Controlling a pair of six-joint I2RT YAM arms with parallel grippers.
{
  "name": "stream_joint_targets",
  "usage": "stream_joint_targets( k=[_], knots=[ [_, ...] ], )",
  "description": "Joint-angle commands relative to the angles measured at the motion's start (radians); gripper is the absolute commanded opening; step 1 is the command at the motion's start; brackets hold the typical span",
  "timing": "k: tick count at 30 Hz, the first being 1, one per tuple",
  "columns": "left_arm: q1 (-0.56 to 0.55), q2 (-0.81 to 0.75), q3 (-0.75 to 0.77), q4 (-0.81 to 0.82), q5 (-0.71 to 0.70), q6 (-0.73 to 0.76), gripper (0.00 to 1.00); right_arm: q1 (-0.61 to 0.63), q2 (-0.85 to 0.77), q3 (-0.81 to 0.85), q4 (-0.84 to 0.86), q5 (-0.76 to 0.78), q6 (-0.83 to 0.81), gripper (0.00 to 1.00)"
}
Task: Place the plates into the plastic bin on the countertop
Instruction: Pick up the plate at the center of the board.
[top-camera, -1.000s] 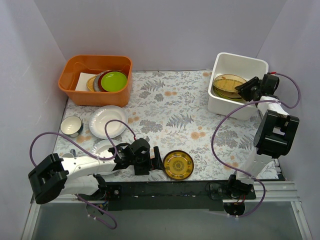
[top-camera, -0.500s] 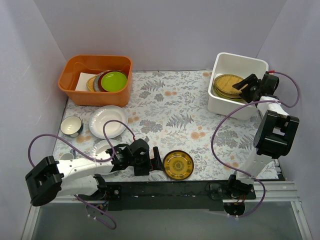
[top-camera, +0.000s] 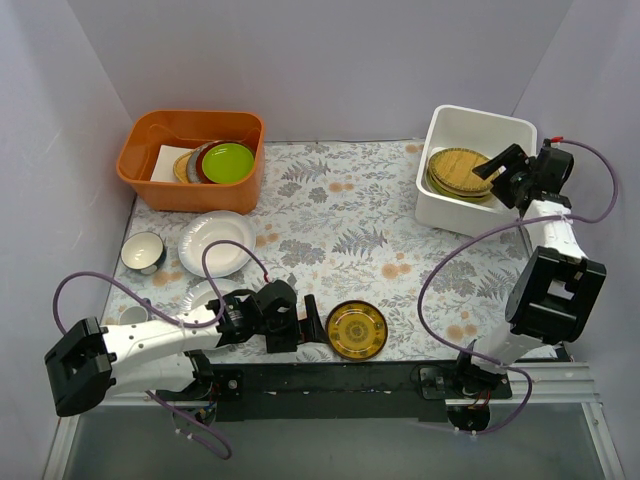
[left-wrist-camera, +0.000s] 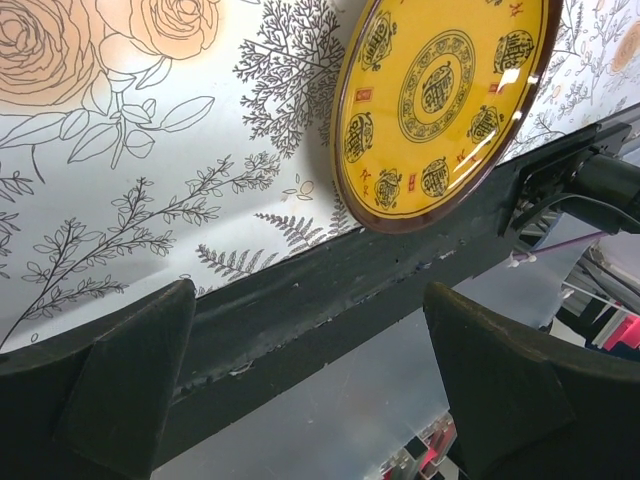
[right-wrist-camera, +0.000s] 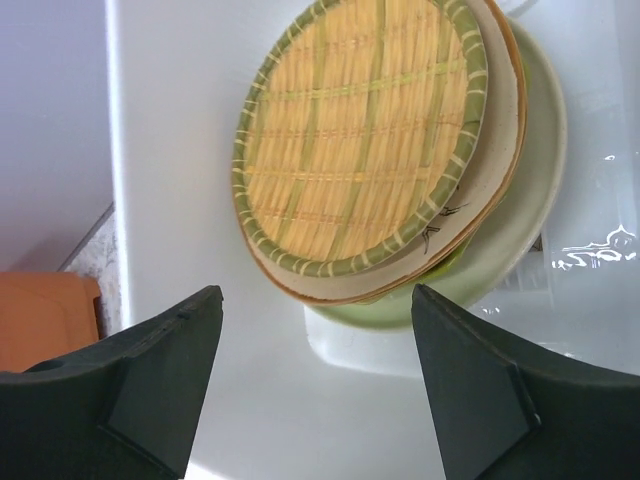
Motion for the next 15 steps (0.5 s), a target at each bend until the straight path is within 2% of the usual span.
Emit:
stream_joint_targets(
  k=[1, 10, 15],
  knots=[
    [-0.01, -0.042, 0.047, -0.045, -0.041, -0.007, 0.98, -0.008, -0.101, -0.023, 0.013, -0.007, -0.017, 0.84],
    [-0.013, -0.079, 0.06, -0.088, -0.061, -0.015, 0.98, -0.005, -0.296, -0.089, 0.035, -0.083, 0.0, 0.84],
    [-0.015, -0.085, 0.073, -0.1, -0.067, -0.015, 0.98, 0.036, -0.413, -0.115, 0.003, -0.142, -0.005, 0.84]
  ],
)
